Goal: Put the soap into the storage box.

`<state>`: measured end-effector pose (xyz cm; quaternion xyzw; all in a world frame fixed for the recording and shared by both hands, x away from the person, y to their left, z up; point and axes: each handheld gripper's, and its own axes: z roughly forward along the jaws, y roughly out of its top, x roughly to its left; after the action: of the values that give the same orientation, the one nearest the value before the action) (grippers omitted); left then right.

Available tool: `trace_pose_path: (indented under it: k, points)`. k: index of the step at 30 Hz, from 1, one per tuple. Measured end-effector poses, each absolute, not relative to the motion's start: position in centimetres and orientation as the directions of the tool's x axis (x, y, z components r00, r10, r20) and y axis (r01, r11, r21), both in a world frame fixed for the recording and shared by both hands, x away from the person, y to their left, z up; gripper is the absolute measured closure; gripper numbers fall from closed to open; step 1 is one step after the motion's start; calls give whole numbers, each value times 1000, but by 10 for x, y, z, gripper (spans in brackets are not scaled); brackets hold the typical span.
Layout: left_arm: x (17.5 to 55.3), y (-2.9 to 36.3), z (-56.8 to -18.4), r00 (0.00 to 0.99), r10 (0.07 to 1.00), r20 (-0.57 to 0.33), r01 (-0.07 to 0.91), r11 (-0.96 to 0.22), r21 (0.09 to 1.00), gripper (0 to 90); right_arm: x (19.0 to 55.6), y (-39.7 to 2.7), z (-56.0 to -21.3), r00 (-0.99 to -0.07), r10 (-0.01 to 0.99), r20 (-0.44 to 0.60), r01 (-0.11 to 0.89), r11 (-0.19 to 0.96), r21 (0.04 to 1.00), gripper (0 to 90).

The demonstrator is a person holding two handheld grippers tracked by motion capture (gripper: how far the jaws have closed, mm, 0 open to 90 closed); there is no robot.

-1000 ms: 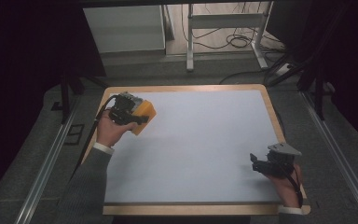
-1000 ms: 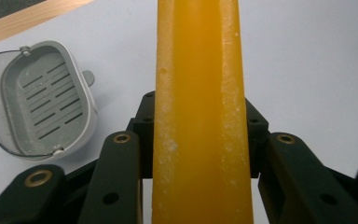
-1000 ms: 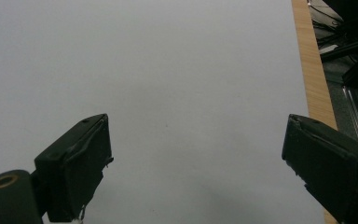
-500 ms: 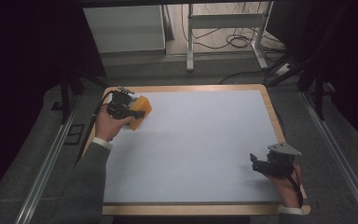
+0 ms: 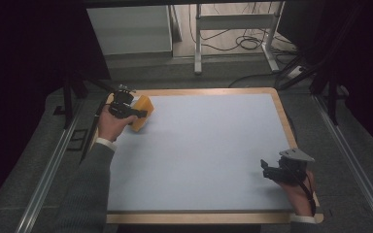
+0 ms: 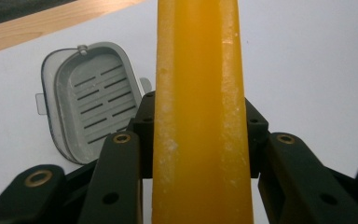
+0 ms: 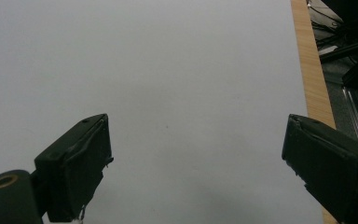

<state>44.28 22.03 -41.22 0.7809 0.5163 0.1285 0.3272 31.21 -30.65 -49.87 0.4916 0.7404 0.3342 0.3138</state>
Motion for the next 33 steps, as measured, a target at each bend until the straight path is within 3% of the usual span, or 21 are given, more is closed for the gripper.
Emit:
trace_pose_path:
  k: [33]
  points:
    - [490,239,-430,316,928,-198,778,-134,614,612,313,-306,-501,-320,937,-139,525,298,797,82]
